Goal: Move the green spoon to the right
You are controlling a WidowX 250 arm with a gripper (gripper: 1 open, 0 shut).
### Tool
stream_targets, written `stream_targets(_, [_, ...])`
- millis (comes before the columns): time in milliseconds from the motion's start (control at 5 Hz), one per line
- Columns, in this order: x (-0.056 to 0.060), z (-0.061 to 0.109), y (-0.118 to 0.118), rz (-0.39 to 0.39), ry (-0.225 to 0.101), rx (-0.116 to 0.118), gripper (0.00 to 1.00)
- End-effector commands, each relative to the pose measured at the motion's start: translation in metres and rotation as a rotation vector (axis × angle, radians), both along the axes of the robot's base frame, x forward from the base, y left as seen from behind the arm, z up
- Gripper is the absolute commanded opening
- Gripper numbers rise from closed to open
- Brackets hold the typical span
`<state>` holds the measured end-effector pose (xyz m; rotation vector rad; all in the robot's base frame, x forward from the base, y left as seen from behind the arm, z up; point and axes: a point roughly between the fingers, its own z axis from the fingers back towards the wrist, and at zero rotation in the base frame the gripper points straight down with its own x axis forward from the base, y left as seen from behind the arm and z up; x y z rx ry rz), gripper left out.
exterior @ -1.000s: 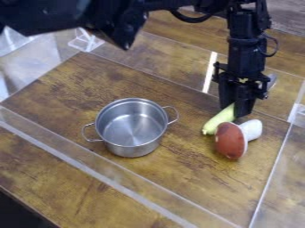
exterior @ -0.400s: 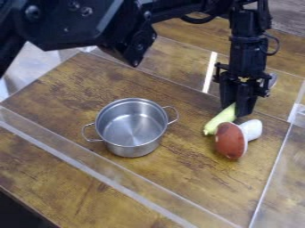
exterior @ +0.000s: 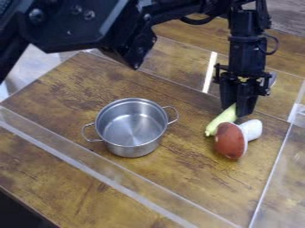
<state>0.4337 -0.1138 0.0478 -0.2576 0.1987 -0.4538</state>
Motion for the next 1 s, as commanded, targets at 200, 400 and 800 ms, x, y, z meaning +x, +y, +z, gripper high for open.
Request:
stream_targets(200, [0.0063, 0.0311, 0.013, 0.03, -0.023, -0.021, 0.0])
stream_targets(400, [0.0045, 0.0324, 0.0142, 0.029, -0.001, -0.026, 0.0])
stream_targets(800, [0.0021, 0.0345, 0.0163, 0.027, 0.042, -0.038, 0.0])
